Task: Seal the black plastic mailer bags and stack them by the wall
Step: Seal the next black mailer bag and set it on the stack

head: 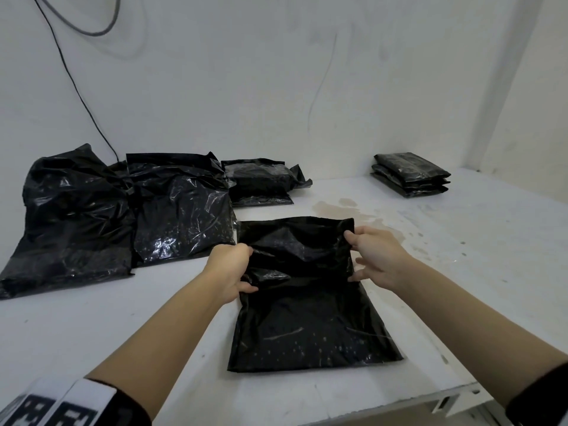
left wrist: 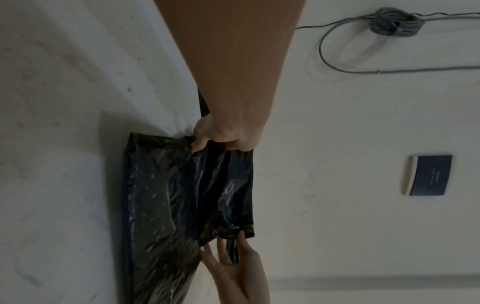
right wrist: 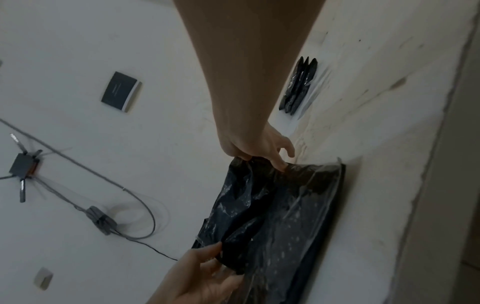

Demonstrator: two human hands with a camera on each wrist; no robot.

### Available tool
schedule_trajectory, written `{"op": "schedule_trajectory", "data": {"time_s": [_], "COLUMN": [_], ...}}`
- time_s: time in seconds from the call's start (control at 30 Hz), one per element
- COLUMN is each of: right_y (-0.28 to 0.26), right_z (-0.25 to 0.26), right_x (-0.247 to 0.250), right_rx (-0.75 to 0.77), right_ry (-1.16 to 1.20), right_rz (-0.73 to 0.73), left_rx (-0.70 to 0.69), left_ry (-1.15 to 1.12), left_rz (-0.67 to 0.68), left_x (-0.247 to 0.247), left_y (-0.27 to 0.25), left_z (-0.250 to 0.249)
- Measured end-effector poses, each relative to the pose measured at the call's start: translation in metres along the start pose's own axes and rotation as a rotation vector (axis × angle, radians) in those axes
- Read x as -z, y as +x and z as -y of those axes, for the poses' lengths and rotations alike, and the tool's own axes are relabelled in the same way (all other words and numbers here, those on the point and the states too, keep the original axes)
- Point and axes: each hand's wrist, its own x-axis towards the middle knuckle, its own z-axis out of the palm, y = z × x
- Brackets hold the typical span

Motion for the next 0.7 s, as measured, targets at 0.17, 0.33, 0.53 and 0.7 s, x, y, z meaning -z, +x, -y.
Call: {"op": "schedule_trajectory", "data": {"time_s": [0.17,0.33,0.53,0.7], "right_y": [0.004,0.007,0.012,0.01], "right_z": [0.0,0.0,-0.001,0.0], "right_x": [0.002,0.007,0.01,0.008], "right_rx": [-0.043,-0.05,-0.059,-0.078], "right_ry": [0.039,0.072,0.153,0.158], "right_rz": [0.056,0.086,0.078,0.074], "left_rx": [0.017,-0.029,-0.045,-0.053], "left_ry": [0.008,0.007,-0.011,-0.002], "left_rz": [0.041,0.043,0.037,0.03], "left_x": [0.003,0.002,0.004,0.001], "left_y": [0.009,0.013,0.009,0.007], "left_z": [-0.004,-0.004,-0.005,-0.006]}}
